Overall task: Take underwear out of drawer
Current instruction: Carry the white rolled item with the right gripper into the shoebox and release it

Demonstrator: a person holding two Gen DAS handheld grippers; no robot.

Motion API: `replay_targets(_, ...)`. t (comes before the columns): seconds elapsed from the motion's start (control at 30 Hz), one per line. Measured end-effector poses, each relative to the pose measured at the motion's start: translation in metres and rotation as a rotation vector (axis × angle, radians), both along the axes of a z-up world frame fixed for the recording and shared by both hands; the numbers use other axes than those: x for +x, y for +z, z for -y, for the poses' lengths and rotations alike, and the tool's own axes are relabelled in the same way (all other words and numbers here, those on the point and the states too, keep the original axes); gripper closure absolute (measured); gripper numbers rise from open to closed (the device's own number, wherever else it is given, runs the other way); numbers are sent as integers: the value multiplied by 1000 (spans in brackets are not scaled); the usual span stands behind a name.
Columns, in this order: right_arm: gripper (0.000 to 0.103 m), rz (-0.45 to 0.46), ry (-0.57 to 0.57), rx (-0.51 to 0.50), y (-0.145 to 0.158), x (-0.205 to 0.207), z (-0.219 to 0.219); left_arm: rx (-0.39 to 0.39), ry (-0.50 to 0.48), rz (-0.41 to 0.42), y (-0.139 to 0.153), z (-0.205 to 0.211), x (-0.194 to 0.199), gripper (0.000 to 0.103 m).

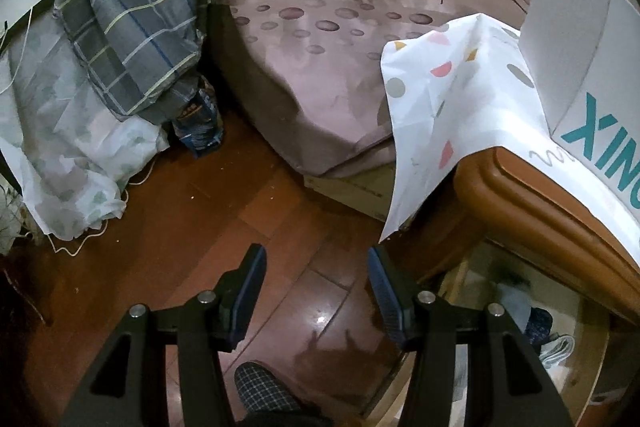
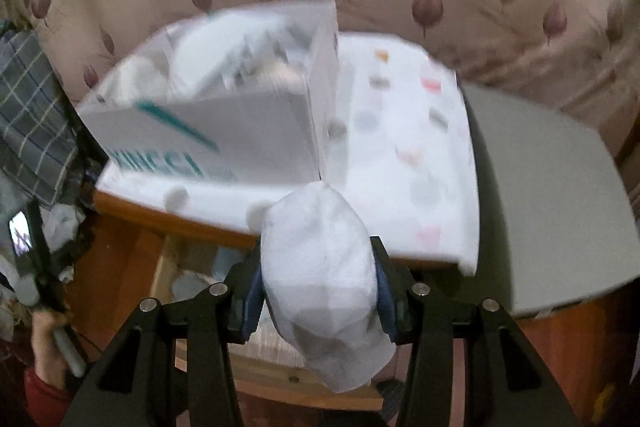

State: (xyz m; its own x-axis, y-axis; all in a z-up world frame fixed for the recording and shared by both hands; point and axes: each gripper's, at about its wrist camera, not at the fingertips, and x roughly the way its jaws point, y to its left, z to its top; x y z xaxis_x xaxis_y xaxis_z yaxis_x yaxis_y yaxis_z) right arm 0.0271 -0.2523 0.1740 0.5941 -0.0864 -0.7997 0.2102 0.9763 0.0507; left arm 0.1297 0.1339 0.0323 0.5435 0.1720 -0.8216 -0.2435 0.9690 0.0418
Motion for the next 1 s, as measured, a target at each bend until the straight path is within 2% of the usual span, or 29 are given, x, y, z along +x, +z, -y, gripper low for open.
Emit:
replay_targets(0.17,59,72,50,-65,54,24,-19,-7,-3,-15,-2,1,2,49)
replay_targets(0.33,59,110,107,-79,81,60,-48,-9,-13,-23,-3,2,3,49)
replay_targets(0.6,59,68,184,-51,72,124,-92,-17,-58,-18,-2,5,3,49)
replay_targets(1.0,59,1,243,-116,43,199,-140,-7,-132,-11,-1,15,2,49)
